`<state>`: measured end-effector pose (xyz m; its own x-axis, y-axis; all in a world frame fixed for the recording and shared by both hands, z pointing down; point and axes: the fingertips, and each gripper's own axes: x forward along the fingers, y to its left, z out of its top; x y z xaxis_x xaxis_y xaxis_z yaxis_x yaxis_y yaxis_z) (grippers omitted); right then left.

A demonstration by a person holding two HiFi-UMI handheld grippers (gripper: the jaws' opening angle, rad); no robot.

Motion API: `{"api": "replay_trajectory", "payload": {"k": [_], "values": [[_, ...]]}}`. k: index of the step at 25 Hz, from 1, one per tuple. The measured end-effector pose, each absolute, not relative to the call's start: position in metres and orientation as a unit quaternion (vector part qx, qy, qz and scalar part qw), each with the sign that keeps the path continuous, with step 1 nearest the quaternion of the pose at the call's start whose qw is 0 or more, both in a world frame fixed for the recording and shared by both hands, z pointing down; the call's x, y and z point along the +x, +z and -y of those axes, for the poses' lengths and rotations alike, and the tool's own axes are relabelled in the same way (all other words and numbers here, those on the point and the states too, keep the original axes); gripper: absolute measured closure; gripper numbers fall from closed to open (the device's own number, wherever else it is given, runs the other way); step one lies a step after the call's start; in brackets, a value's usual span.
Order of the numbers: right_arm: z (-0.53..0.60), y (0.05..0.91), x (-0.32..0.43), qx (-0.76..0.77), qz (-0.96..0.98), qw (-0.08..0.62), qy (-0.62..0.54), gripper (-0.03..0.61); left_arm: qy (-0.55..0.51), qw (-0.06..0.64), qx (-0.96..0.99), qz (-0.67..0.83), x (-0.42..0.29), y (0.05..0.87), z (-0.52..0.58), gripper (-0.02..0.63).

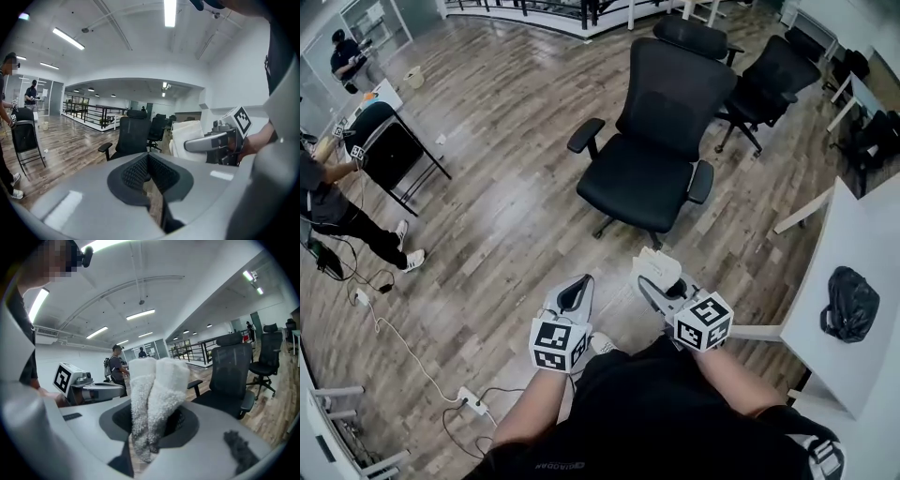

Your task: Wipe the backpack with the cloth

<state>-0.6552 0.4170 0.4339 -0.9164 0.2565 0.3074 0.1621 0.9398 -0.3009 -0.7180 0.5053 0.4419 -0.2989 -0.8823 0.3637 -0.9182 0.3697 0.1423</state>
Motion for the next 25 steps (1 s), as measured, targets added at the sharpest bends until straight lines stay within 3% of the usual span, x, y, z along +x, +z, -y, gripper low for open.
{"api": "replay_trajectory", "payload": {"k": [11,25], "values": [[-0.386,0.42,-0.589,-0.105,0.975,0.154,0.122,0.471,0.048,0.184,0.571,0.798,-0.655,0.436,-0.462,0.607],[-0.291,0.437,-0.393,-0.059,0.976,0.16,0.139,0.471,0.053,0.183,0.588,0.786,-0.479,0.445,-0.372,0.607]]}}
